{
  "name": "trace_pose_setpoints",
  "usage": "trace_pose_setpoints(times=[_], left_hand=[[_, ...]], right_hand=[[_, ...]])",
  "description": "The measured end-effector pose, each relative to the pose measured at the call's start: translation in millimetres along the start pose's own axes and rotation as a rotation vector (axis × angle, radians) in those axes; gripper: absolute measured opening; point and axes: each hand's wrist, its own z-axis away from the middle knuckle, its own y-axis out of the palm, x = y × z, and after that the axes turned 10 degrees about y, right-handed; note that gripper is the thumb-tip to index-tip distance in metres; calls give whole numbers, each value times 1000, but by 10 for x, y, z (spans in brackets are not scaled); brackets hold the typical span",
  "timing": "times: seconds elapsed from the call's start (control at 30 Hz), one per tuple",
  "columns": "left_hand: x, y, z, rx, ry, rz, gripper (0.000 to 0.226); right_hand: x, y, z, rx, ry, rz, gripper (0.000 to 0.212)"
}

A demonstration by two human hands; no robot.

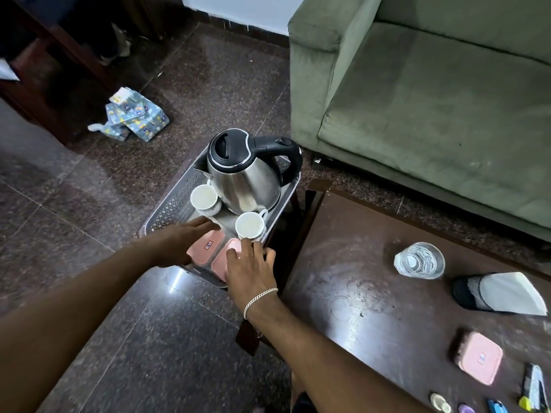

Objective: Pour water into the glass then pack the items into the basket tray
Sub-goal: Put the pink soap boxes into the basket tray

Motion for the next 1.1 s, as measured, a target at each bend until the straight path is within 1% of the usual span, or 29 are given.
trace_pose_setpoints(times=[0.17, 0.33, 0.4, 0.47, 0.6, 0.7, 0.77, 0.83, 0.9, 1.0, 1.1], left_hand=[[-6, 40, -13, -26, -21, 19, 103], [-1, 37, -39, -46, -65, 48, 100], [-26, 26, -51, -53, -89, 29, 99], [-77, -6, -66, -25, -115, -16, 98], [-183, -70, -67, 37, -201, -97, 106], [-249, -78, 0, 27, -246, -109, 117], [-295, -89, 49, -12, -263, -145, 122], [-369, -127, 88, -62, -265, -216, 120], [-522, -184, 96, -167, -227, -243, 108], [-883, -260, 59, -360, -143, -192, 88], [-1390, -278, -110, -433, -3, -123, 77]], right_hand=[[65, -20, -26, -3, 107, -2, 8], [88, -33, -91, 27, 155, -14, 12], [90, -23, -96, 31, 176, -18, 12], [104, -20, -96, 24, 194, -27, 13], [65, -22, -99, 43, 162, -70, 14], [-34, -65, -71, 45, 103, -124, 16], [-131, -118, -11, 33, 77, -161, 24], [-259, -195, 80, 2, 68, -194, 31], [-462, -284, 193, -51, 83, -209, 34], [-841, -395, 368, -114, 136, -233, 35], [-1316, -470, 589, -161, 192, -251, 34]])
